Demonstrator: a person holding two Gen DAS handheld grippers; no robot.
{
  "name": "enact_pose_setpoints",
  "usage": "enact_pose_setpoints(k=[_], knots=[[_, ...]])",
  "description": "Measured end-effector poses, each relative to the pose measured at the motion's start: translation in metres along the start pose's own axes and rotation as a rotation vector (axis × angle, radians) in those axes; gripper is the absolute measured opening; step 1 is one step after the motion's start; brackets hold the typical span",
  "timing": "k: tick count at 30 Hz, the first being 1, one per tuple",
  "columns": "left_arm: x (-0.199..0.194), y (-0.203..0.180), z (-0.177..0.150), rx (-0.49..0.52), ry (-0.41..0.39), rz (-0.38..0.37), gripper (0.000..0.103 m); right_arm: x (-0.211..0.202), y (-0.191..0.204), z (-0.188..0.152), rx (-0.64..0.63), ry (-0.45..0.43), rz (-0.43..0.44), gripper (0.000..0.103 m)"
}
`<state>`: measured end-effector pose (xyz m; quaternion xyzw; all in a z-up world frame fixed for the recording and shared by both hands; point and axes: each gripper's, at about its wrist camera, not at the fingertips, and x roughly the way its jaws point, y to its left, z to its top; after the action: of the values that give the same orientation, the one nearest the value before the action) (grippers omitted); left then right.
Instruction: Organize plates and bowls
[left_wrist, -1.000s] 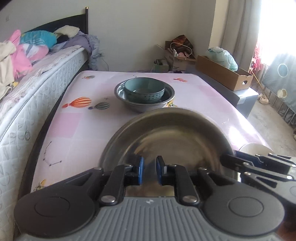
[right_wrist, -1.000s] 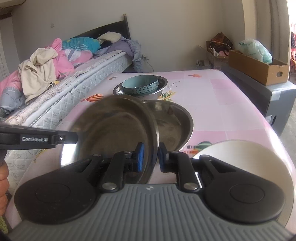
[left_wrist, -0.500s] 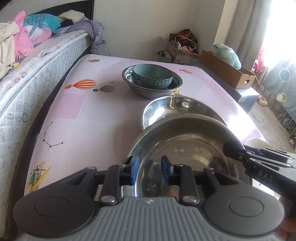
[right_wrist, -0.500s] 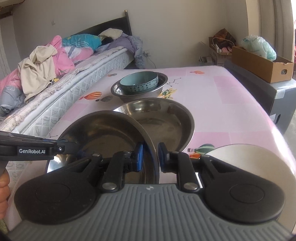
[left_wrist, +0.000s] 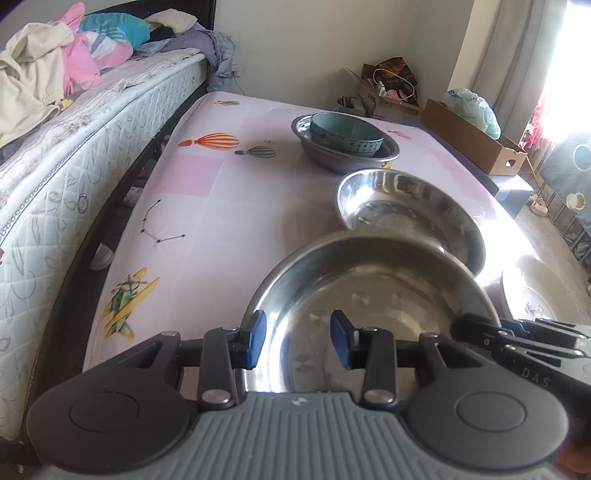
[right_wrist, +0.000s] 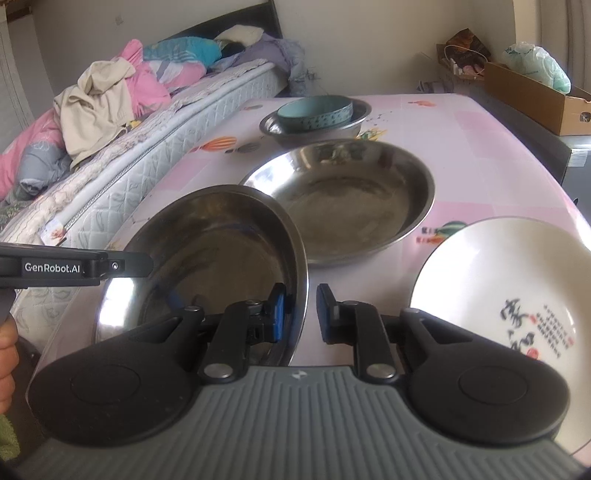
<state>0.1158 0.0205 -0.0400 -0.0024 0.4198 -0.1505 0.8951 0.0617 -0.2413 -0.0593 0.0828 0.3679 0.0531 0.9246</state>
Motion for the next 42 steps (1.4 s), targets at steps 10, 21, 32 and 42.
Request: enact_pose_setpoints(k=[10, 21, 32, 42], knots=[[-0.007, 0.013, -0.011, -0.027, 0.007, -0.014, 0.046, -0.002, 0.008, -0.018, 0.029, 0.046, 0.01, 0.019], [-0.021, 0.012, -0.017, -0.031, -0.009, -0.003, 0.063, -0.003, 0.004, -0.02, 0.074, 0.053, 0.027, 0.019], [-0.008, 0.016, -0.031, -0.049, 0.084, 0.093, 0.063, -0.007, 0.006, -0.031, 0.101, 0.064, 0.059, 0.019], [0.0, 0.003, -0.038, -0.014, 0.105, 0.12, 0.054, -0.006, 0.007, -0.035, 0.101, 0.058, 0.067, 0.019]])
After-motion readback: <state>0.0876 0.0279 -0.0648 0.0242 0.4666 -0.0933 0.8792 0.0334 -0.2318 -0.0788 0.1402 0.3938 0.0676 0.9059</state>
